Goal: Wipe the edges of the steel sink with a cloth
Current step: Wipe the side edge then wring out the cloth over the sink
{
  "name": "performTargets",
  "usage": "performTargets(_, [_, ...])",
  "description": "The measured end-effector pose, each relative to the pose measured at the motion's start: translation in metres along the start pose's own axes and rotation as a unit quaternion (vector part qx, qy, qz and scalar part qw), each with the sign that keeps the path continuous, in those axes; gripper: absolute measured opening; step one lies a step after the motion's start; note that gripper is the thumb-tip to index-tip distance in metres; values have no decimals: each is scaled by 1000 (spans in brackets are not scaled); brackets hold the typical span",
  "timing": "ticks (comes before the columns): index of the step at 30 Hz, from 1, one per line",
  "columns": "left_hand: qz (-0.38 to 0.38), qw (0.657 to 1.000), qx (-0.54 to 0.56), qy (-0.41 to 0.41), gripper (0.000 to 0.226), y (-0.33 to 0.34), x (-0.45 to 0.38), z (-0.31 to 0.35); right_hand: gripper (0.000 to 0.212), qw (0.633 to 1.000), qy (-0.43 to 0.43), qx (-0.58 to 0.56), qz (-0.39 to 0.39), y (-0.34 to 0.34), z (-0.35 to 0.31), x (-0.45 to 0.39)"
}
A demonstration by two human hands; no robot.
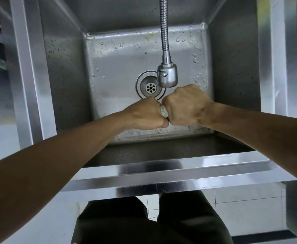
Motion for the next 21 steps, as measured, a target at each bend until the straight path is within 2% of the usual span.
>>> performTargets(7, [-16, 1000, 8, -9, 25, 4, -6, -4, 11, 1000, 8, -4, -10, 6, 1, -2])
performTargets(14, [19, 996, -52, 75, 28, -8, -10, 8, 9, 998, 70, -1, 1, 1, 14, 1])
performTargets(17, [-17, 996, 1, 83, 18, -4, -8, 8, 12, 996, 90, -1, 0, 5, 21, 3])
performTargets(19, [-36, 996, 39, 71, 14, -3, -6, 1, 26, 992, 100, -69, -20, 14, 30, 6])
performTargets(21, [-52, 995, 68, 53, 18, -7, -1, -9, 45, 969, 98, -219, -65, 23, 38, 14])
Point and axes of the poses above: each hand's wrist, its own x-axis away from the middle knuckle, its own y-axis out of the palm, z = x × y, the point moved 8 cm from there along -x, towards the middle knuckle, and after that the axes turned 1 degree about x, right-handed, at the moved point
